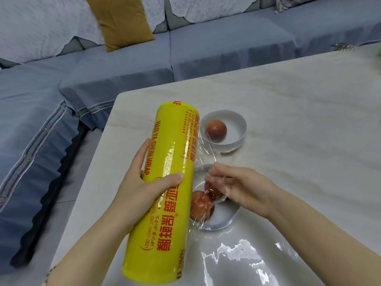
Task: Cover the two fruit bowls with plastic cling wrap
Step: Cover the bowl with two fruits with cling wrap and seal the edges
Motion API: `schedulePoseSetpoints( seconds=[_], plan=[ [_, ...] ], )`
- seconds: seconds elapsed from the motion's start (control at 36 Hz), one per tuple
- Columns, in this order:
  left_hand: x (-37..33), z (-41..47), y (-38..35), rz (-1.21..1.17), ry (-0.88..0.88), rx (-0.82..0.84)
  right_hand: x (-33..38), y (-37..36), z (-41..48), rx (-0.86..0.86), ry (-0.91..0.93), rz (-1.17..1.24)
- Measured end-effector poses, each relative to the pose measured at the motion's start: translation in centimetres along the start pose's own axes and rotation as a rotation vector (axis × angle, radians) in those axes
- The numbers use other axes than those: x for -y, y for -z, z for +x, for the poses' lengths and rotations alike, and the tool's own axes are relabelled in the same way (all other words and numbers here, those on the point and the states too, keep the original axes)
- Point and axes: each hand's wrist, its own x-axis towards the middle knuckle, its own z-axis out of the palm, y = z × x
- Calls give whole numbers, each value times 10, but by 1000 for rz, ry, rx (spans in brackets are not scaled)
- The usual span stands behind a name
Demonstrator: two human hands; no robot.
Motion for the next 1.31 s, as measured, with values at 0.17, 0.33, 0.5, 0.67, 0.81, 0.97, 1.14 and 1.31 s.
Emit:
schedulePoseSetpoints(
  seconds=[0.17, 0.33, 0.5, 0.67, 0.81, 0.97, 1.14, 1.31],
  plan=[
    [-9, -3, -3, 53, -10, -47, -6, 6, -14, -151, 180, -356],
    [-11, -12, -21, 254, -64, -90, -15, 3, -29, -384, 550, -394],
    [-19, -15, -43, 513, -32, -138, -26, 28, -22, -665, 699, -548],
    [-18, -10, -51, 830, 10, -171, -40, 51, -10, -713, 667, -664],
    [-15, -6, -52, 920, 32, -197, -45, 57, 1, -702, 587, -636],
    [-12, -1, -52, 933, 59, -173, -59, 64, 11, -694, 506, -500],
    [-12, 2, -52, 944, 71, -166, -69, 65, 24, -722, 510, -532],
    [-12, 2, -57, 963, 59, -169, -64, 65, 16, -756, 537, -813]
  ],
)
